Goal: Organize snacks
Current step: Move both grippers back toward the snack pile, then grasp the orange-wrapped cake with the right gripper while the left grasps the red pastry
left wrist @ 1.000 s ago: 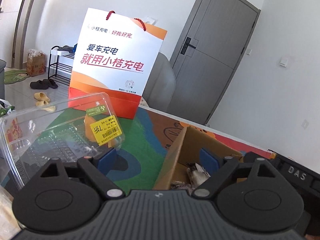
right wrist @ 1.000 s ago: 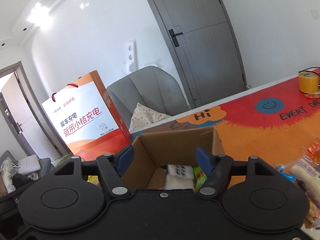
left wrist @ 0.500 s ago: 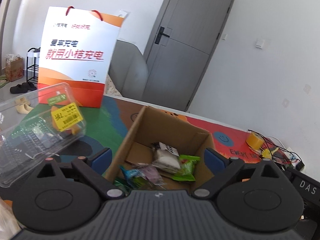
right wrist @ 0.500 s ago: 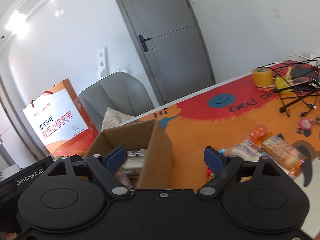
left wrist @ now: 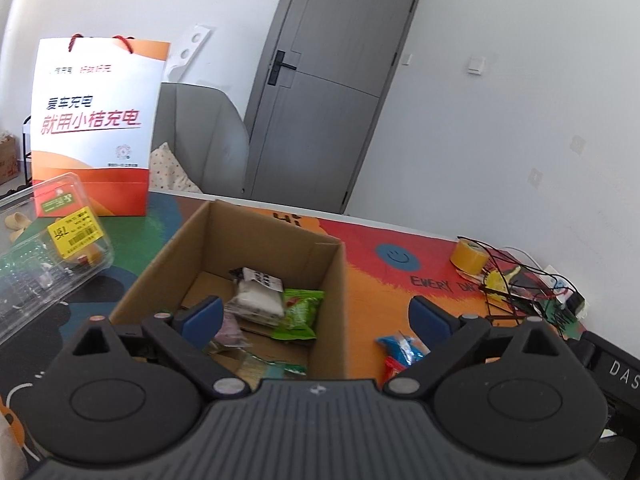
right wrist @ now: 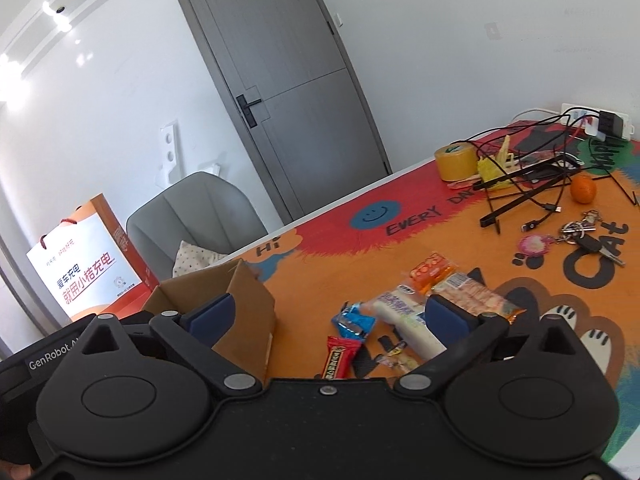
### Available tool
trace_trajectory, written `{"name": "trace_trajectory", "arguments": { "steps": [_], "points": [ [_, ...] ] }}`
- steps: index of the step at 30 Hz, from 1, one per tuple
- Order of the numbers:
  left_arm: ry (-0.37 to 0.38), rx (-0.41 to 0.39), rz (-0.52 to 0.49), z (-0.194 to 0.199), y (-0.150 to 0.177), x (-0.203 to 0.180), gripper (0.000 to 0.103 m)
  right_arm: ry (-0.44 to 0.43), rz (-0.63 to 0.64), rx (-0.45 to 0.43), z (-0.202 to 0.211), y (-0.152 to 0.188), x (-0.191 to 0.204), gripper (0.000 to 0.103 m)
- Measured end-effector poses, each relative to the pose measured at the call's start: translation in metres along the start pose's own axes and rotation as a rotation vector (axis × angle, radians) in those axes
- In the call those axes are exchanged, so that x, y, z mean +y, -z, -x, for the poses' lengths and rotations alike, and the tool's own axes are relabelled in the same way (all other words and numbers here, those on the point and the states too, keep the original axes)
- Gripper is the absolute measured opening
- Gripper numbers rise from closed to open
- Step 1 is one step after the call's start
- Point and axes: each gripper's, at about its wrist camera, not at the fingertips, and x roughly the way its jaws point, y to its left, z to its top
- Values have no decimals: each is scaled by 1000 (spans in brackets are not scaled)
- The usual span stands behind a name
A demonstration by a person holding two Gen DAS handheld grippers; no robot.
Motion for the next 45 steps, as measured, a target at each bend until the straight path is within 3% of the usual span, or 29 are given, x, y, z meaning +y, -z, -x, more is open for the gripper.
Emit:
{"name": "trace_trajectory", "arguments": {
  "steps": [12, 20, 26, 38, 45],
  "points": [
    [50, 5, -74, -7, 7, -44, 98, 17, -67, -33, 14, -5, -45, 103],
    [115, 69, -117, -27, 20, -66, 98, 48, -99, -25, 9, -2, -73, 102],
    [131, 104, -135, -44, 30, -77, 96, 66, -124, 8, -3, 3, -91, 88],
    [123, 178, -143, -78, 47, -88, 66, 90, -127, 32, -25, 7, -111, 66],
    [94, 214, -154, -98, 60, -90, 60, 89, -123, 49, -43, 7, -120, 62]
  ]
}}
